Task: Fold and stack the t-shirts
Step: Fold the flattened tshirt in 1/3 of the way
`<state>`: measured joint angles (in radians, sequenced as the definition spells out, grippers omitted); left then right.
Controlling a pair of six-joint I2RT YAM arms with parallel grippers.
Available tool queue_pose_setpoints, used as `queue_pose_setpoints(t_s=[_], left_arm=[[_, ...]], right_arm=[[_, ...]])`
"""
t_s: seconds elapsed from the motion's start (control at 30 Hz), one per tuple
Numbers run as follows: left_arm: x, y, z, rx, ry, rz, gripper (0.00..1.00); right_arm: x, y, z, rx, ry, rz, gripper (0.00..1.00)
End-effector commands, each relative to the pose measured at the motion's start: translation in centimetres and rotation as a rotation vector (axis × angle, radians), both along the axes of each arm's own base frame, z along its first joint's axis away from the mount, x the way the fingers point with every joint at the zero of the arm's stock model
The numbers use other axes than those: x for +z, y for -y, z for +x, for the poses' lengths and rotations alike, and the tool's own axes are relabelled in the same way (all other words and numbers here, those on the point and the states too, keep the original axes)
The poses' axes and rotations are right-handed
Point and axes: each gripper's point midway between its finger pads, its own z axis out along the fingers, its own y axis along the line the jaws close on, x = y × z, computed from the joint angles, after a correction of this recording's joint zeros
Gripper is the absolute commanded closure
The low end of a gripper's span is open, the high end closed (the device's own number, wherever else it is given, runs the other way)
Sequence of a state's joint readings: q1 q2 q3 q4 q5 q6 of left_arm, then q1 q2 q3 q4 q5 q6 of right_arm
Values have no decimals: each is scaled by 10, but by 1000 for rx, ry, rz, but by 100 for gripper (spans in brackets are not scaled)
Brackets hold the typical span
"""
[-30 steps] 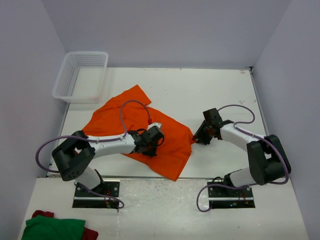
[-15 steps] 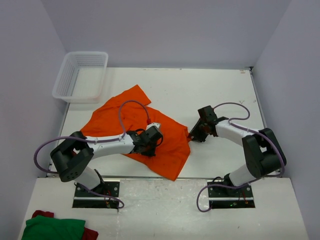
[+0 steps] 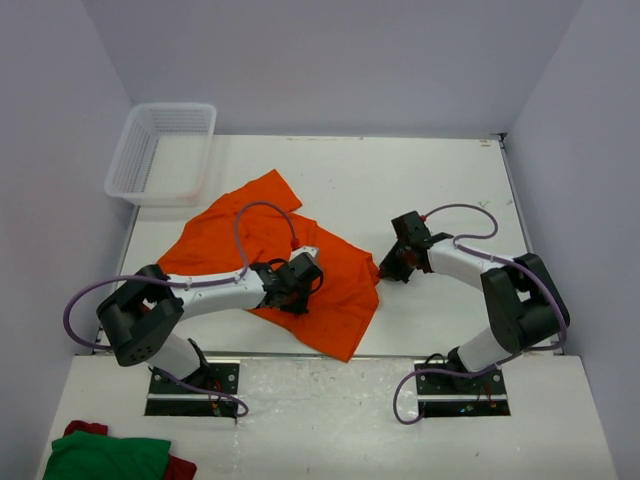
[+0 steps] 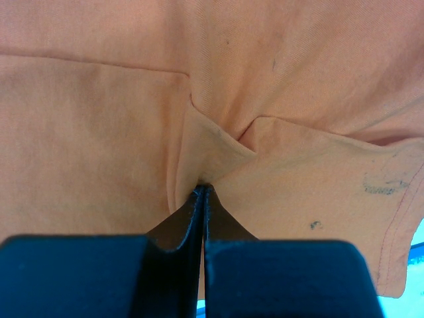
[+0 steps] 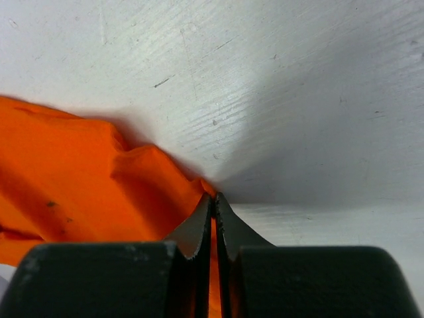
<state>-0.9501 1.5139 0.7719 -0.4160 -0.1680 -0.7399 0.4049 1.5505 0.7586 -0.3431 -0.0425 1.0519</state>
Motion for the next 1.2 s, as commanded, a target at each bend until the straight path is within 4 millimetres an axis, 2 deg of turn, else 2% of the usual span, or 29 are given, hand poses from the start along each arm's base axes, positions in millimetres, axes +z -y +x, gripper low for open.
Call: queue_pose_setpoints(t_s=[0.0,0.07,0.17,0.2,0.23,0.27,0.3,0.37,0.4,0.43,0.57,0.63,0.77,0.8,0.87,0.9,0.93,0.97,1.0,1.07,1.13,1.17], left_arm=[[-13,-18,-8,-9,-32,70,100],[-17,-18,-7,-9,-36,81,100],[-23,-14,-4,-18,-39,91,100],[-27,-13,-3,-22,-43,100,100],[-27,-9,-1,-26,-40,94,100],[-28,-6,0,-32,-45,88,100],[-31,-2,0,-42,-50,87,100],[-29,12,3,-70,-51,62,100],[-33,16,2,-88,-56,69,100],[-29,27,6,-102,-49,50,100],[-31,49,10,-158,-61,42,100],[-27,63,14,-174,-53,20,100],[-26,87,20,-219,-65,-5,100],[-30,90,20,-233,-69,2,100],[-26,105,26,-246,-63,-20,100],[-34,108,26,-255,-74,-9,100],[-29,120,30,-264,-70,-33,100],[-38,121,28,-274,-89,-19,100],[-34,132,33,-280,-75,-36,100],[-44,142,31,-298,-105,-40,100],[-42,162,36,-315,-102,-69,100],[-48,160,34,-317,-115,-60,100]], right_arm=[[-6,21,-8,-21,-12,-136,100],[9,21,2,-1,36,-156,100],[38,34,25,25,117,-260,100],[56,38,37,28,147,-297,100],[65,39,43,42,161,-320,100],[66,43,43,84,140,-361,100],[83,40,57,84,177,-367,100],[84,44,68,118,187,-430,100],[92,45,79,118,207,-440,100],[91,46,84,142,201,-463,100],[81,50,106,171,150,-500,100],[76,53,110,175,120,-509,100],[66,66,113,166,62,-504,100],[62,75,111,148,38,-509,100],[60,84,109,133,27,-517,100],[58,94,107,114,12,-519,100],[59,97,107,116,11,-518,100],[59,106,109,96,4,-518,100],[61,109,110,93,6,-511,100],[63,118,114,83,4,-505,100],[70,123,125,84,8,-497,100],[71,125,128,84,5,-502,100]])
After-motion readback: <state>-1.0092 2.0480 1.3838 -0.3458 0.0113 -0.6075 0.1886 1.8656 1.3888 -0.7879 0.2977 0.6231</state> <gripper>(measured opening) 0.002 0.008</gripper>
